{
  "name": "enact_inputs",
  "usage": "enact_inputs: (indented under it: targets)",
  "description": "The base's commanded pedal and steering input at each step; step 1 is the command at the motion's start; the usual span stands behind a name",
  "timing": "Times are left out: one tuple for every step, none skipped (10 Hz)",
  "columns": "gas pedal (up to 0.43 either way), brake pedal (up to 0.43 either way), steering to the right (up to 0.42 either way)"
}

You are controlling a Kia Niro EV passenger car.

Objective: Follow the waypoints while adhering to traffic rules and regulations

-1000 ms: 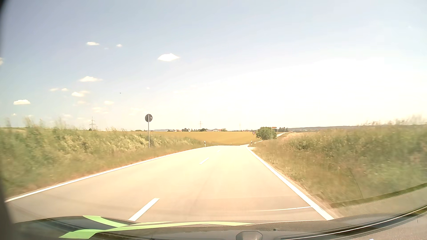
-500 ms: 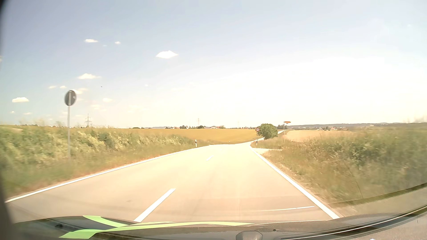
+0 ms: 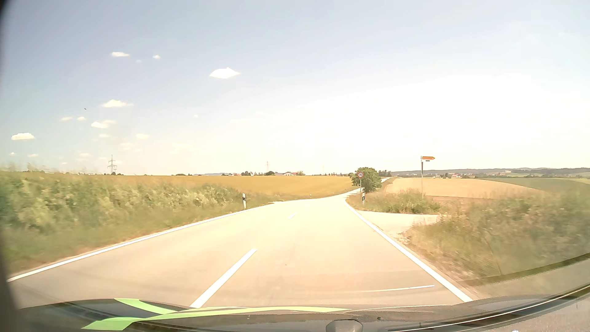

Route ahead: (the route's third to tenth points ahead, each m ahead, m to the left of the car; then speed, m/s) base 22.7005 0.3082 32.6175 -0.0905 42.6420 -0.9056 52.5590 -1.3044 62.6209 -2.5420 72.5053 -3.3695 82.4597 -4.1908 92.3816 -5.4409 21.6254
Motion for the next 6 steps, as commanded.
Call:
enact_inputs:
  targets:
    - [0.150, 0.000, 0.008]
    - [0.150, 0.000, 0.008]
    - [0.150, 0.000, 0.008]
    - [0.157, 0.000, 0.008]
    - [0.189, 0.000, 0.008]
    - [0.197, 0.000, 0.008]
